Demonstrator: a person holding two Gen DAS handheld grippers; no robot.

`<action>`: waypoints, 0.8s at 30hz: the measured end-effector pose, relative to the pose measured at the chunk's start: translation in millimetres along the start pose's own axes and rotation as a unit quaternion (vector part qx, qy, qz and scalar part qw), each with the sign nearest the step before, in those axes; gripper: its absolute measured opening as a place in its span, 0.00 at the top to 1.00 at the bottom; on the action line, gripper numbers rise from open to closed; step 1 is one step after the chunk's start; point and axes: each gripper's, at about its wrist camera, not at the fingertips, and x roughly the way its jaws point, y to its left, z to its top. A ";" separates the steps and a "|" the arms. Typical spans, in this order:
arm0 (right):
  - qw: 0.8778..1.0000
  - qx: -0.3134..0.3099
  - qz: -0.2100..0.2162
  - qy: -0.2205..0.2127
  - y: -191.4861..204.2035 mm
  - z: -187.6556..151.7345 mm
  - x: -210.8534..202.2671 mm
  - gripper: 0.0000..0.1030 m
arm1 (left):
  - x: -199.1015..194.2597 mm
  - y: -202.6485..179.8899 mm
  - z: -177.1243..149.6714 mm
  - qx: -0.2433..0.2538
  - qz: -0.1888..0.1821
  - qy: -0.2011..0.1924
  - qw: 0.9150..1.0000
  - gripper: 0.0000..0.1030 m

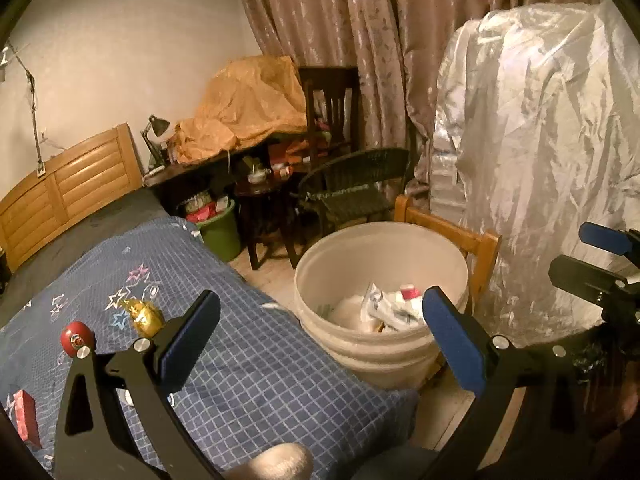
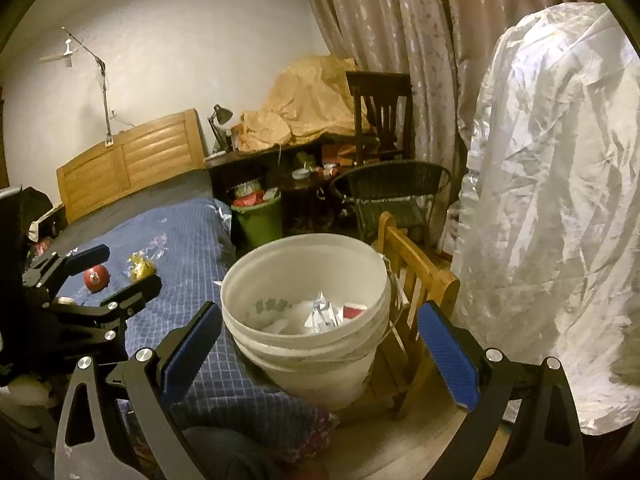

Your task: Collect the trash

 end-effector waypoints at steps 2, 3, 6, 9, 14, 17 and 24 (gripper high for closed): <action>1.000 0.001 0.001 -0.008 -0.2 0.1 -2.0 0.05 | -2.6 -2.7 0.2 0.004 -0.001 -0.014 1.000 0.05; 1.000 0.000 0.000 -0.009 -0.3 -0.2 -2.4 0.05 | -4.8 -4.0 0.2 0.005 0.002 -0.024 1.000 0.05; 1.000 0.003 -0.002 -0.007 -1.2 -1.1 -0.4 0.05 | -8.1 -6.4 0.9 0.007 0.000 -0.034 0.999 0.05; 1.000 0.003 -0.002 -0.008 -1.3 -1.0 -0.3 0.05 | -8.8 -6.9 1.8 0.006 0.002 -0.037 0.999 0.05; 1.000 0.002 -0.002 -0.022 -0.7 -2.6 -0.2 0.05 | -11.5 -4.4 1.5 0.003 0.004 -0.045 0.999 0.05; 1.000 0.005 0.007 -0.026 -1.3 -5.7 2.3 0.05 | -12.0 -3.1 1.7 -0.002 0.005 -0.050 0.999 0.05; 0.999 0.008 0.009 -0.043 -3.5 -12.6 4.7 0.05 | -15.6 -4.4 1.9 -0.001 0.009 -0.065 0.998 0.05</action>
